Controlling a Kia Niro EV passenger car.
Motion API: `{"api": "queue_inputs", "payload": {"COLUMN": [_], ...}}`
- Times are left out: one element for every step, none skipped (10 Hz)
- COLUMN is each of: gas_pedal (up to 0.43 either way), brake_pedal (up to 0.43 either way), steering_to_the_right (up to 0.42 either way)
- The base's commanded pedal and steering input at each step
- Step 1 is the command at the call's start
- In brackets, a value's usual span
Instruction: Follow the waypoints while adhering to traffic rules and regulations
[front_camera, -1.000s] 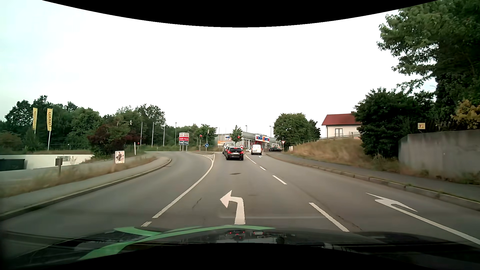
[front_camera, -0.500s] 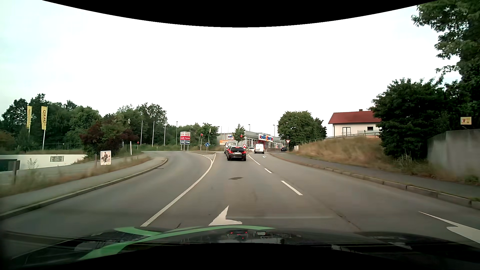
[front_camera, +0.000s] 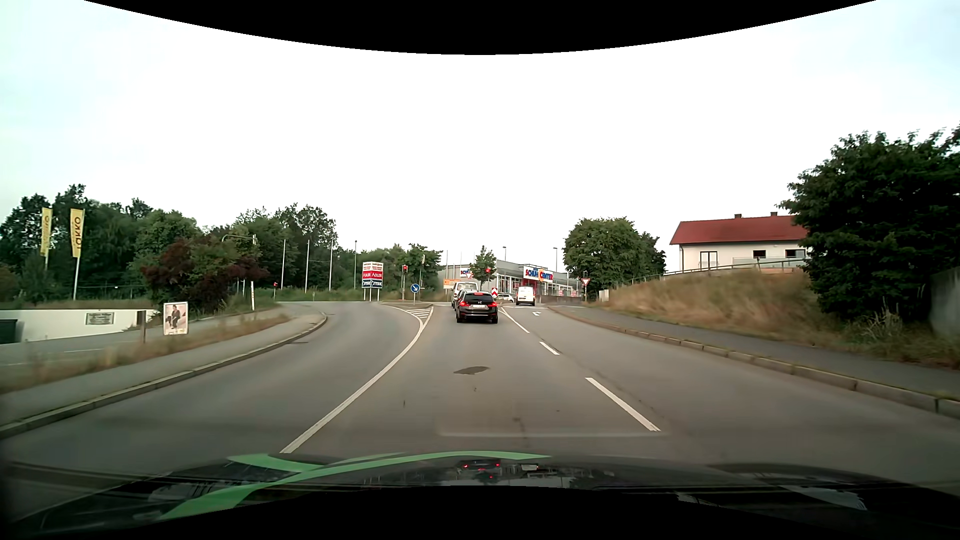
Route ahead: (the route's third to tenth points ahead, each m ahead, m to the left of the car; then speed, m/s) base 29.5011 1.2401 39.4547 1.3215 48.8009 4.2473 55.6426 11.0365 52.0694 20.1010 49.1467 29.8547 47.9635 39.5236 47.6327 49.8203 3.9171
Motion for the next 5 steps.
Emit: {"api": "queue_inputs", "payload": {"gas_pedal": [0.047, 0.047, 0.047, 0.047, 0.047], "brake_pedal": [0.0, 0.0, 0.0, 0.0, 0.0], "steering_to_the_right": [-0.024, -0.022, -0.022, -0.022, -0.022]}}
